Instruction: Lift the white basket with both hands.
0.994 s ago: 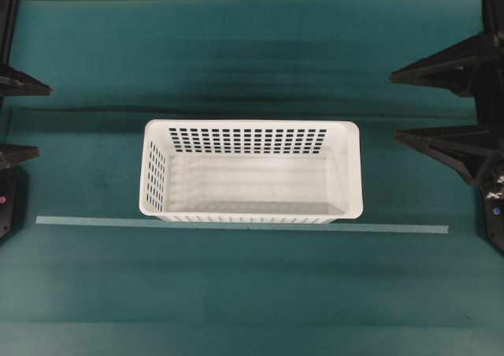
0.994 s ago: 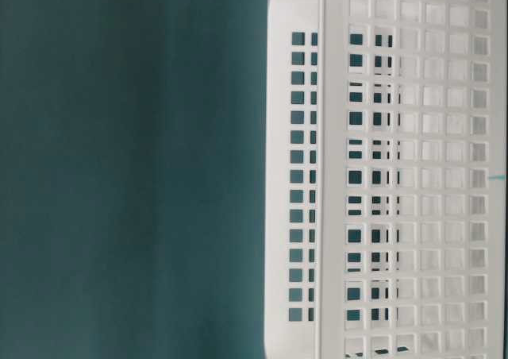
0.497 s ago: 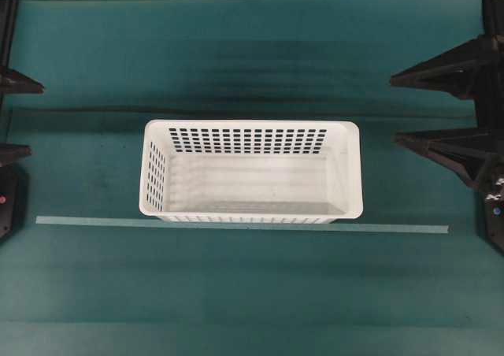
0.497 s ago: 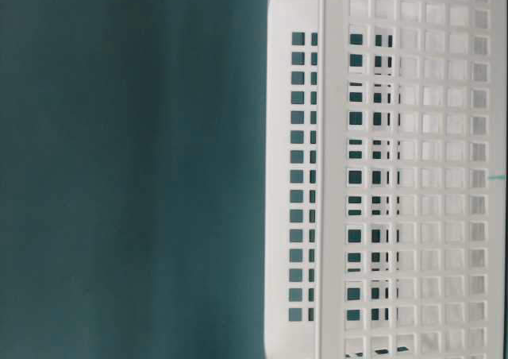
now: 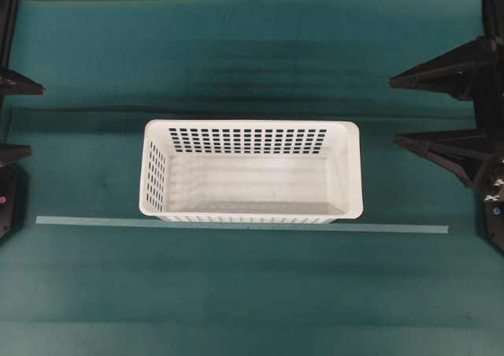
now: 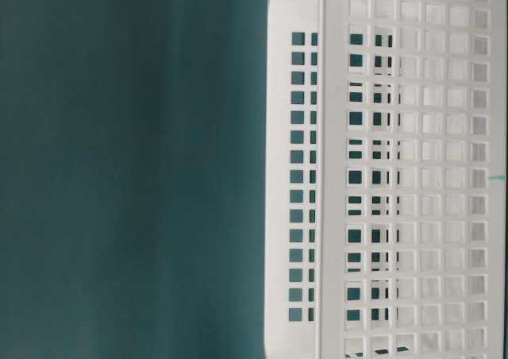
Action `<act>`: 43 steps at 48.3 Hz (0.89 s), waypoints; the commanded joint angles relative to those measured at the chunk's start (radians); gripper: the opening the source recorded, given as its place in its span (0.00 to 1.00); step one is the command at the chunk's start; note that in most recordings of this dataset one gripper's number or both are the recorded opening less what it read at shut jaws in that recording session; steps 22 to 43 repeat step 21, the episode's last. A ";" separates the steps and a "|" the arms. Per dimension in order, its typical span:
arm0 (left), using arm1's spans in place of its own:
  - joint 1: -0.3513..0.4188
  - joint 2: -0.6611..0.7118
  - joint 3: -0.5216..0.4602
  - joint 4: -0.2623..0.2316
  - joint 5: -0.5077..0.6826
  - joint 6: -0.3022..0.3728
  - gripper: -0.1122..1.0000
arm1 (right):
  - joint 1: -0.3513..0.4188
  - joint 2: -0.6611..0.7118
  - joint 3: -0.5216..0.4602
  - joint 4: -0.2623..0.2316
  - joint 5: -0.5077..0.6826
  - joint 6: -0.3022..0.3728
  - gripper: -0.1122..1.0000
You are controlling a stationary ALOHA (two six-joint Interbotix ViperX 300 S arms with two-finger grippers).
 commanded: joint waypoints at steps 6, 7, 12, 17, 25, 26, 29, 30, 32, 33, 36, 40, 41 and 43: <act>-0.003 0.020 -0.012 0.002 -0.009 -0.006 0.91 | 0.000 0.015 -0.009 -0.002 -0.005 0.000 0.95; -0.003 0.021 -0.012 0.002 -0.009 -0.006 0.91 | 0.002 0.015 -0.009 -0.002 -0.003 0.002 0.95; -0.002 0.023 -0.009 0.002 -0.009 -0.005 0.91 | 0.002 0.018 -0.009 -0.002 -0.005 0.002 0.95; -0.002 0.026 -0.006 0.002 -0.009 -0.005 0.91 | 0.002 0.023 -0.009 -0.002 -0.006 -0.002 0.95; -0.002 0.026 -0.005 0.003 -0.009 -0.005 0.91 | 0.002 0.026 -0.009 -0.002 -0.005 0.000 0.95; -0.002 0.026 -0.005 0.003 -0.009 -0.005 0.91 | 0.002 0.026 -0.009 -0.002 -0.005 0.000 0.95; -0.002 0.026 -0.005 0.003 -0.009 -0.005 0.91 | 0.002 0.026 -0.009 -0.002 -0.005 0.000 0.95; -0.002 0.026 -0.005 0.003 -0.009 -0.005 0.91 | 0.002 0.026 -0.009 -0.002 -0.005 0.000 0.95; -0.002 0.026 -0.005 0.003 -0.009 -0.005 0.91 | 0.002 0.026 -0.009 -0.002 -0.005 0.000 0.95; -0.002 0.026 -0.005 0.003 -0.009 -0.005 0.91 | 0.002 0.026 -0.009 -0.002 -0.005 0.000 0.95; -0.002 0.026 -0.005 0.003 -0.009 -0.005 0.91 | 0.002 0.026 -0.009 -0.002 -0.005 0.000 0.95; -0.002 0.026 -0.005 0.003 -0.009 -0.005 0.91 | 0.002 0.026 -0.009 -0.002 -0.005 0.000 0.95; -0.002 0.026 -0.005 0.003 -0.009 -0.005 0.91 | 0.002 0.026 -0.009 -0.002 -0.005 0.000 0.95; -0.002 0.026 -0.005 0.003 -0.009 -0.005 0.91 | 0.002 0.026 -0.009 -0.002 -0.005 0.000 0.95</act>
